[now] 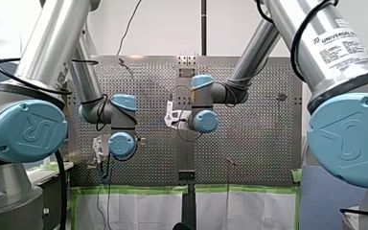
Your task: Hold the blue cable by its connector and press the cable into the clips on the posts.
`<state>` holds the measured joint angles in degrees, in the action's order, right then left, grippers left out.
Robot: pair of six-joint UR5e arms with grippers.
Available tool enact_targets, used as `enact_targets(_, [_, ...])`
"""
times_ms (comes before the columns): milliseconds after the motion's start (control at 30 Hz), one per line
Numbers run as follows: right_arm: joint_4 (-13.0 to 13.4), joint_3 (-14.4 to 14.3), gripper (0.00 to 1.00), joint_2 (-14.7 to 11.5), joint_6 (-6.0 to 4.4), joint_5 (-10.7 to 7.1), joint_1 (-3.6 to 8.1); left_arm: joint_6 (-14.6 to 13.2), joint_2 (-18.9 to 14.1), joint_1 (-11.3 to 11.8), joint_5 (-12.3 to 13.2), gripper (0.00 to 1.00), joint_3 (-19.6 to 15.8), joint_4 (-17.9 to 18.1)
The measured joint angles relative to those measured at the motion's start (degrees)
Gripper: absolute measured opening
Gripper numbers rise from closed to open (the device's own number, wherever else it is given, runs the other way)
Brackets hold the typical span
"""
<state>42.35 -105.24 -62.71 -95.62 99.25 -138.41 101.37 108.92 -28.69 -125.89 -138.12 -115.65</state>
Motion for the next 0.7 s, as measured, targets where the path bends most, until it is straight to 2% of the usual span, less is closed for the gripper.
enact_targets(267, [-3.87, 3.2, 0.0, -3.87, -0.02, -0.38, 0.17, 2.07, -3.32, 0.4, -1.64, 0.0, 3.3, -3.34])
enact_targets(433, [-6.2, 4.34, 0.0, -6.27, -0.02, -0.84, 0.47, 3.9, -5.77, 0.81, -3.76, 0.0, 5.73, -5.76])
enact_targets(700, [-7.49, 4.98, 0.0, -10.37, -0.02, -1.23, 0.97, 5.2, -9.75, 1.85, -5.22, 0.0, 9.02, -9.74])
